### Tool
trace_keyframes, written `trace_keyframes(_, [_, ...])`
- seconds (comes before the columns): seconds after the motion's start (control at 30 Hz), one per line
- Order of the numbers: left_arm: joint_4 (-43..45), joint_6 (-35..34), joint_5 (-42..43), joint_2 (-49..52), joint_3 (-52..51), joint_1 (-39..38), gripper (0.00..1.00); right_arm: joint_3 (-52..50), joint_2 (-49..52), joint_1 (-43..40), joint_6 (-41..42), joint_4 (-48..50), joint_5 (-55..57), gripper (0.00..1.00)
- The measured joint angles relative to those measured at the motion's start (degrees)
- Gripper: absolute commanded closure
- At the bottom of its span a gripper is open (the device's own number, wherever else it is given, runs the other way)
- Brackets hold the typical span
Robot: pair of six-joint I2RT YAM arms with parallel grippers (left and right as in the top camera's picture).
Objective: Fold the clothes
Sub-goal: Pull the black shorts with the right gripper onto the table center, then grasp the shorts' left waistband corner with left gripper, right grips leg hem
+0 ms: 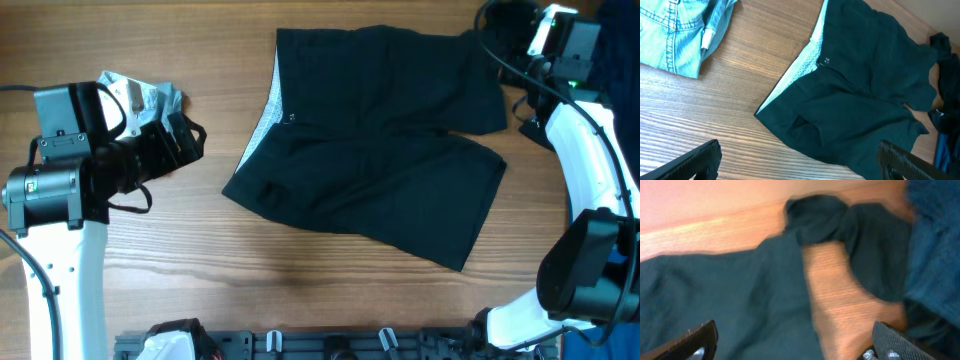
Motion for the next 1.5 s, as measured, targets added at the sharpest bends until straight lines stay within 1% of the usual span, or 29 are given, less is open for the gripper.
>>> trace_keyframes(0.03, [0.0, 0.0, 0.0, 0.0, 0.0, 0.0, 0.01, 0.0, 0.0, 0.0, 0.1, -1.5, -2.4, 0.01])
trace_keyframes(0.07, [0.0, 0.0, 0.0, 0.0, 0.0, 0.0, 0.11, 0.0, 0.0, 0.0, 0.2, -2.8, -5.6, 0.00])
trace_keyframes(0.1, [0.0, 0.3, 0.0, 0.1, 0.0, 0.0, 0.15, 0.0, 0.0, 0.0, 0.3, -3.3, -8.4, 0.00])
trace_keyframes(0.2, [0.4, 2.4, -0.8, 1.9, 0.0, -2.9, 0.20, 0.0, -1.7, 0.0, 1.5, -4.8, -21.5, 0.01])
trace_keyframes(0.33, [3.7, 6.3, -3.3, 9.4, 0.0, -10.0, 0.28, 0.0, -11.7, 0.0, 3.9, -8.8, -27.8, 0.00])
trace_keyframes(0.37, [5.5, 8.5, -3.5, 12.4, 0.0, -12.2, 0.39, 0.0, -15.6, 0.0, 4.3, -9.6, -28.8, 0.00])
trace_keyframes(0.4, [7.3, 10.4, -3.8, 16.2, 0.0, -14.4, 0.44, 0.0, -20.0, 0.0, 4.6, -11.0, -29.2, 0.00])
trace_keyframes(0.43, [7.9, 11.8, -4.3, 18.7, 0.0, -15.8, 0.33, 0.0, -23.5, 0.0, 5.2, -12.3, -29.2, 0.00])
trace_keyframes(0.47, [8.6, 12.9, -5.2, 21.6, 0.0, -17.1, 0.27, 0.1, -26.4, 0.0, 6.0, -14.3, -28.8, 0.00])
trace_keyframes(0.5, [8.6, 13.3, -6.1, 23.8, 0.0, -17.8, 0.24, 0.1, -28.4, 0.0, 6.8, -16.3, -28.5, 0.00])
trace_keyframes(0.53, [8.2, 12.4, -7.6, 26.0, 0.0, -18.2, 0.23, 0.1, -33.1, 0.0, 8.2, -22.8, -26.9, 0.00])
trace_keyframes(0.57, [7.9, 11.9, -8.1, 30.0, 0.0, -18.4, 0.22, 0.1, -35.0, 0.0, 8.9, -25.3, -26.2, 0.00])
trace_keyframes(0.67, [3.8, 9.0, -9.3, 34.8, -0.1, -18.4, 0.20, 0.2, -37.3, 0.0, 10.5, -35.8, -23.2, 0.00])
trace_keyframes(0.7, [3.7, 7.4, -9.6, 36.0, -0.5, -18.4, 0.20, 0.2, -37.3, 0.0, 11.0, -37.7, -22.4, 0.00])
trace_keyframes(0.77, [3.3, 3.6, -10.4, 37.8, -2.2, -18.4, 0.20, -0.7, -36.9, 0.0, 11.9, -40.3, -21.3, 0.00])
trace_keyframes(0.83, [2.5, -1.3, -10.8, 38.4, -5.3, -17.3, 0.20, -2.3, -35.9, 0.0, 13.0, -40.9, -20.7, 0.00])
trace_keyframes(0.9, [2.3, -4.1, -11.0, 38.4, -8.2, -15.6, 0.19, -3.7, -34.6, 0.0, 13.6, -41.0, -20.8, 0.00])
trace_keyframes(0.93, [3.8, -5.3, -10.8, 38.4, -10.6, -14.5, 0.21, -5.0, -33.6, 0.0, 14.4, -41.1, -20.8, 0.00])
trace_keyframes(0.97, [5.7, -6.0, -10.4, 38.4, -12.4, -13.7, 0.28, -5.8, -33.1, 0.0, 15.2, -41.4, -20.8, 0.00])
trace_keyframes(1.0, [9.1, -6.6, -9.9, 38.4, -14.5, -12.9, 0.40, -6.6, -32.7, 0.0, 15.8, -41.7, -20.8, 0.00])
trace_keyframes(1.03, [9.8, -7.4, -9.4, 37.8, -15.4, -12.4, 0.51, -7.4, -32.2, 0.0, 16.3, -41.9, -20.9, 0.00])
trace_keyframes(1.1, [13.2, -8.4, -8.5, 36.1, -17.3, -11.4, 0.78, -9.6, -31.5, 0.0, 17.4, -42.1, -21.0, 0.00])
trace_keyframes(1.13, [16.2, -8.3, -7.5, 35.3, -18.1, -10.9, 0.91, -12.8, -30.4, 0.0, 18.0, -42.2, -21.0, 0.00])
trace_keyframes(1.17, [17.5, -8.6, -7.0, 35.3, -18.1, -10.9, 0.96, -14.8, -30.0, 0.0, 18.7, -42.1, -21.0, 0.00])
trace_keyframes(1.23, [20.2, -8.2, -5.4, 35.4, -18.4, -10.8, 0.96, -20.3, -28.9, 0.0, 20.7, -42.2, -21.0, 0.00])
trace_keyframes(1.37, [21.6, -8.4, -3.8, 35.3, -18.7, -10.3, 0.96, -28.7, -28.3, 0.0, 25.5, -42.6, -21.9, 0.00])
trace_keyframes(1.47, [22.1, -8.4, -2.9, 35.3, -18.8, -9.6, 0.96, -33.1, -28.3, 0.0, 26.8, -43.7, -22.9, 0.01])
trace_keyframes(1.5, [22.3, -8.4, -2.5, 35.3, -18.9, -9.4, 0.96, -35.3, -28.3, 0.0, 27.0, -43.8, -23.2, 0.03])
